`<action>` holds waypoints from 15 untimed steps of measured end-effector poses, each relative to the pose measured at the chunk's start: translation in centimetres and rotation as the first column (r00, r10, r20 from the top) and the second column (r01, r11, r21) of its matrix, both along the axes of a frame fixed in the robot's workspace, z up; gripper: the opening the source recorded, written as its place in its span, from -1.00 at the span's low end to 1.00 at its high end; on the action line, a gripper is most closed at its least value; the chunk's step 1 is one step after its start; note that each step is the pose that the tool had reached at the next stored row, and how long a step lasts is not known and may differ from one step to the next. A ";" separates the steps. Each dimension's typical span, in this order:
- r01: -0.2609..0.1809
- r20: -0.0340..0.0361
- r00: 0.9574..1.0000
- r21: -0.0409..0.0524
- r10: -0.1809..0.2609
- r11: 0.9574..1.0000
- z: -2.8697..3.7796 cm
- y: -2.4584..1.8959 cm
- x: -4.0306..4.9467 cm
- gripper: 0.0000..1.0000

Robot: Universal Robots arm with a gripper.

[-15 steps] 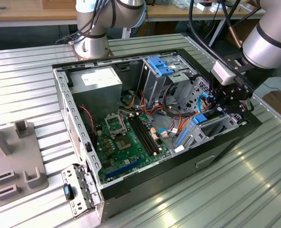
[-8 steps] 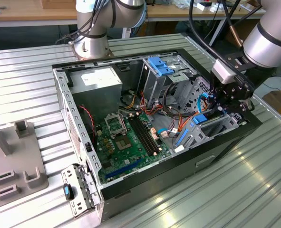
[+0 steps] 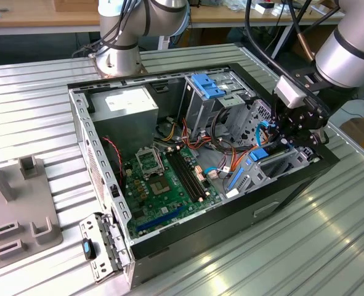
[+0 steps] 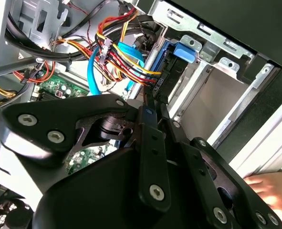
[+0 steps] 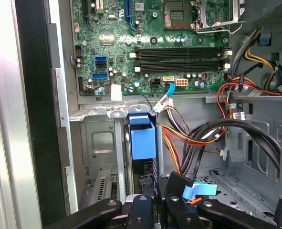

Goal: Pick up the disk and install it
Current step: 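Insert the first disk wire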

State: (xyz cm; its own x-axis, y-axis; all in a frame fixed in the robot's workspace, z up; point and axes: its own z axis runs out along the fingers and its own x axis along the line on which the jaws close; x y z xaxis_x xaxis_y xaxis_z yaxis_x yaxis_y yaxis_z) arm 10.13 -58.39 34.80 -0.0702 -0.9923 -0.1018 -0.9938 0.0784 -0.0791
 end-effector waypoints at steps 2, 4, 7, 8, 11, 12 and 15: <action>0.000 -0.001 1.000 -0.001 0.000 1.000 0.00 0.11 0.13 -0.68; -0.001 -0.002 1.000 -0.003 0.001 1.000 -0.01 0.14 0.20 -0.68; -0.001 -0.002 1.000 -0.004 0.001 1.000 0.00 0.14 0.20 -0.68; -0.001 -0.002 1.000 -0.004 0.001 1.000 0.00 0.14 0.21 -0.68; -0.003 -0.002 1.000 -0.007 0.003 1.000 0.00 0.15 0.24 -0.68; -0.004 -0.002 1.000 -0.007 0.004 1.000 0.00 0.15 0.25 -0.68; -0.009 -0.002 1.000 -0.007 0.009 1.000 0.00 0.15 0.32 -0.68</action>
